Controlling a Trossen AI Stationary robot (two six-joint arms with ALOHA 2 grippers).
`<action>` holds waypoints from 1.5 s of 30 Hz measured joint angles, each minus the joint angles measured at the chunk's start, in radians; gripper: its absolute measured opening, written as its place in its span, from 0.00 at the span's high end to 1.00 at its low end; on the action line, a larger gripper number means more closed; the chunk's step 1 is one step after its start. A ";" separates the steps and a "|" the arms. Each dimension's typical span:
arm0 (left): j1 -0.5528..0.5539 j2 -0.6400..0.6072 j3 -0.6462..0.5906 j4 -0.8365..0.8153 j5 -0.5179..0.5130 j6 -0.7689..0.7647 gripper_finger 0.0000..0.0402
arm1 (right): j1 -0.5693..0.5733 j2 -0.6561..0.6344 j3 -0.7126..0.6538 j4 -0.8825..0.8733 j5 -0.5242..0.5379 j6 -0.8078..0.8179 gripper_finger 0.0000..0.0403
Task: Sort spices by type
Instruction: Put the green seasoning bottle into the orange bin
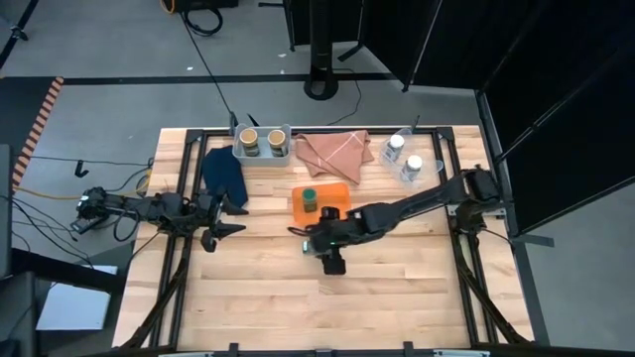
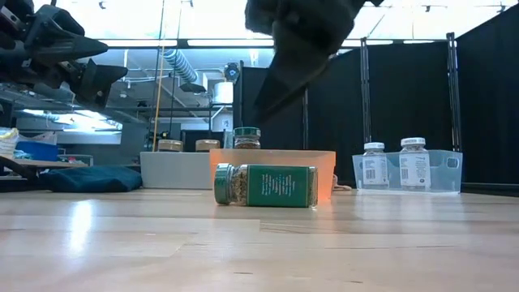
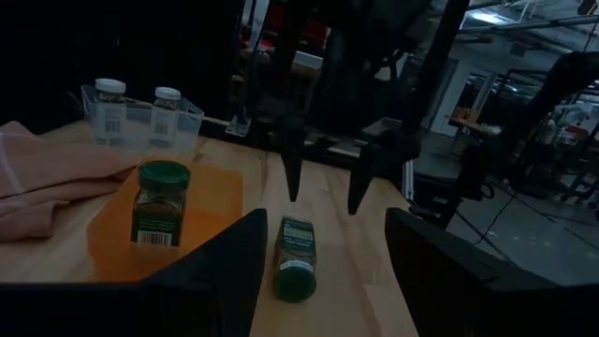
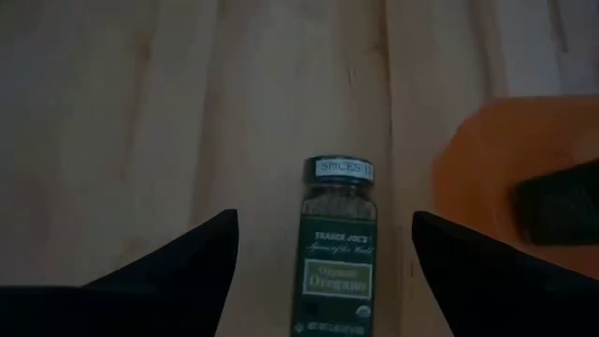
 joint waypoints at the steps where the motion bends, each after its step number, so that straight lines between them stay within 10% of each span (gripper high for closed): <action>1: 0.000 0.000 0.000 -0.001 0.001 0.000 0.44 | -0.004 0.024 0.035 -0.033 -0.004 -0.014 0.19; 12: 0.000 0.002 0.000 0.017 0.000 0.053 0.44 | -0.006 0.253 0.274 -0.218 -0.009 -0.075 0.19; 30: 0.000 0.003 0.000 -0.002 -0.003 0.057 0.44 | -0.051 0.341 0.284 -0.229 -0.031 -0.081 0.20; 45: 0.000 0.003 0.000 -0.004 -0.003 0.056 0.44 | -0.056 0.355 0.285 -0.228 0.000 -0.004 0.50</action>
